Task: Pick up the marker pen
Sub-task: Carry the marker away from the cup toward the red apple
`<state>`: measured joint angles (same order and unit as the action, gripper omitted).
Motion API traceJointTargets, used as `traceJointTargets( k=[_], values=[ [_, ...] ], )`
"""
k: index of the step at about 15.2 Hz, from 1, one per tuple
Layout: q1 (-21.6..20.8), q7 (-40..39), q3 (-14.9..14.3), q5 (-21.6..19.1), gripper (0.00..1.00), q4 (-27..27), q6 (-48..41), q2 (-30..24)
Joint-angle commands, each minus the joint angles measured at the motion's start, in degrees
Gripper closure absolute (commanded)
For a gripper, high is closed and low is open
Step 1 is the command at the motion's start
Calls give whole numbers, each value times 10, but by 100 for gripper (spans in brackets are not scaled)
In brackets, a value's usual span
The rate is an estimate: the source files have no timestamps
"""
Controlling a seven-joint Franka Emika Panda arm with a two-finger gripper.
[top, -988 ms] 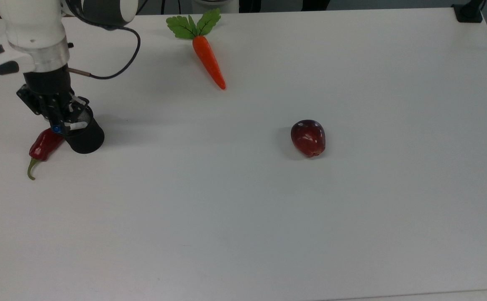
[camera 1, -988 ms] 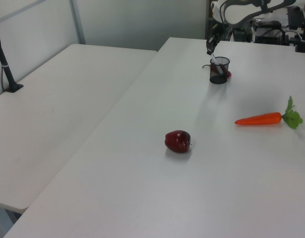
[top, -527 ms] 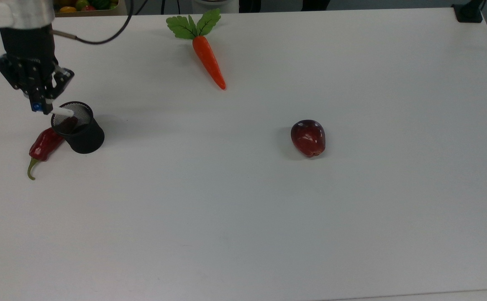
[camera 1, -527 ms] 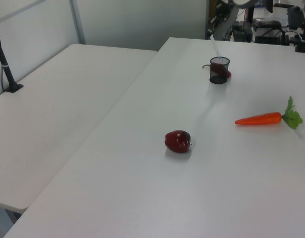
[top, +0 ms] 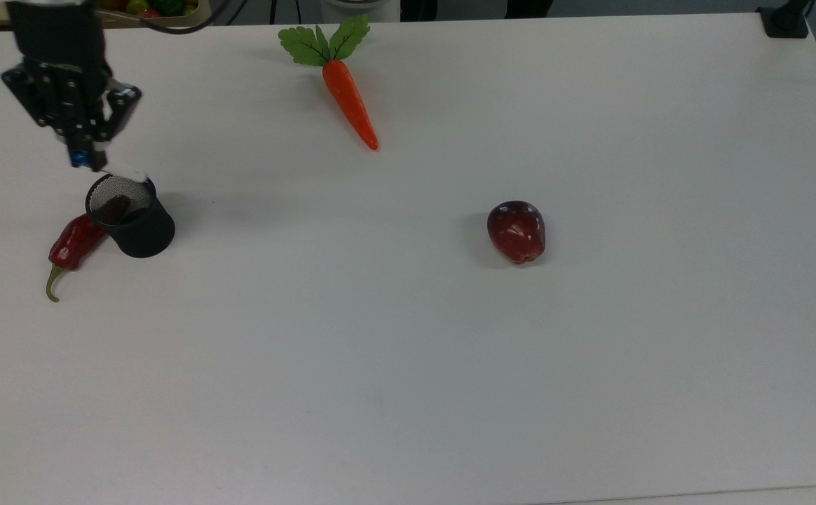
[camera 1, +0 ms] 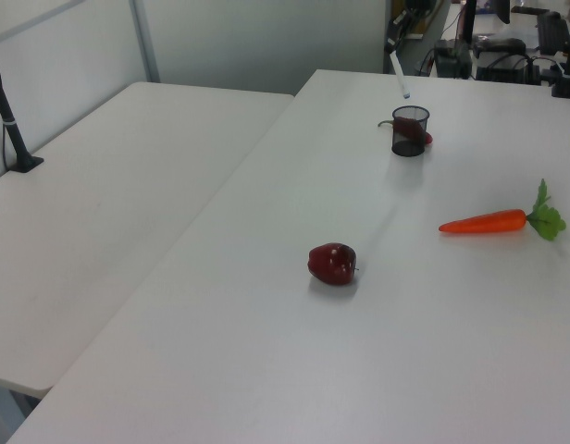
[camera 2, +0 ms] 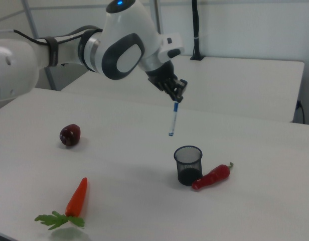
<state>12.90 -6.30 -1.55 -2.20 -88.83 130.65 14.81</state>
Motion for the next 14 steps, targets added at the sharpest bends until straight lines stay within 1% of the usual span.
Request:
traceJointTargets(
  k=[1,9,12,14],
  values=[
    [-57,44,-3,-9,86,-21,-33,-22],
    [-165,111,-3,-9,86,-24,-126,-9],
    [-199,131,-3,-9,86,-38,-137,-8],
    [-219,132,-3,-9,86,-40,-150,4]
  ],
)
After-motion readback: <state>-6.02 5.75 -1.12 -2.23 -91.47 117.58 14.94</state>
